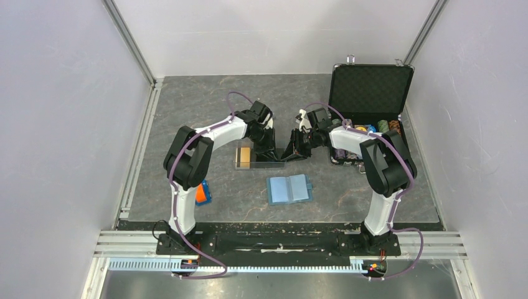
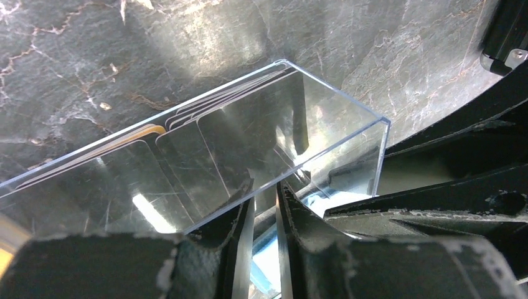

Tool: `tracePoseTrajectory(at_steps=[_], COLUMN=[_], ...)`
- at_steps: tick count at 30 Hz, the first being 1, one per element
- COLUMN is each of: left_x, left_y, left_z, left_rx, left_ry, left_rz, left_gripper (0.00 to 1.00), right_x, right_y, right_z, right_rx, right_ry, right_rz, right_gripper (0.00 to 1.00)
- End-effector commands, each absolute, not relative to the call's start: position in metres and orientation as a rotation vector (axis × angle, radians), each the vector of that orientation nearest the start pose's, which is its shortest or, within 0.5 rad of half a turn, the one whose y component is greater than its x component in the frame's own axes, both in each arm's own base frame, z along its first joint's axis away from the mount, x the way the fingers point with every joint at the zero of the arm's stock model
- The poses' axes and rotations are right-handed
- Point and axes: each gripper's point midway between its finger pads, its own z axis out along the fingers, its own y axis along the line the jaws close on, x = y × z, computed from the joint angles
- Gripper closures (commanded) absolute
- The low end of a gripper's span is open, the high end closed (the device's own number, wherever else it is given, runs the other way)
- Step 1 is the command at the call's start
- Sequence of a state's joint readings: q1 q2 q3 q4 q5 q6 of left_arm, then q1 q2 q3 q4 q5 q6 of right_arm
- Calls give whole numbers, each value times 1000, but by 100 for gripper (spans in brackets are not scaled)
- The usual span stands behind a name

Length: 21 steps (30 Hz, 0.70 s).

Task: Put the credit cards into the card holder
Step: Pick up the credit card from the storage box.

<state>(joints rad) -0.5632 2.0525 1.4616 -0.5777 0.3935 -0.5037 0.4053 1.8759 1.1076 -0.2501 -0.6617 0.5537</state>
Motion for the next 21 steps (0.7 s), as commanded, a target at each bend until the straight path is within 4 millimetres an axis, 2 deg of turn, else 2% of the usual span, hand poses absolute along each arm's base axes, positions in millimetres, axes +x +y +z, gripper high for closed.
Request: tracePoseTrajectory(at_steps=[1, 4, 9, 13, 16, 21], left_x=[329, 329, 331, 328, 326, 324], left_y=[-294, -287, -279, -280, -281, -288], left_z=[37, 37, 33, 23, 18, 17], left_rx=[194, 194, 176, 162, 166, 187], left_ry=[2881, 2890, 2897, 2938, 2952, 2963], left_rz=[-683, -621, -553, -545, -553, -596], left_gripper=[76, 75, 60, 60, 62, 78], right_x=[291, 291, 290, 289, 289, 290], right_y=[280, 280, 279, 279, 279, 280], right_z=[68, 68, 66, 66, 66, 66], right_rx=[-133, -135, -138, -139, -135, -140], right_ry=[2713, 2714, 2717, 2717, 2719, 2718], right_rz=[1322, 1323, 1323, 1325, 1324, 1327], right_gripper=[88, 88, 88, 88, 88, 89])
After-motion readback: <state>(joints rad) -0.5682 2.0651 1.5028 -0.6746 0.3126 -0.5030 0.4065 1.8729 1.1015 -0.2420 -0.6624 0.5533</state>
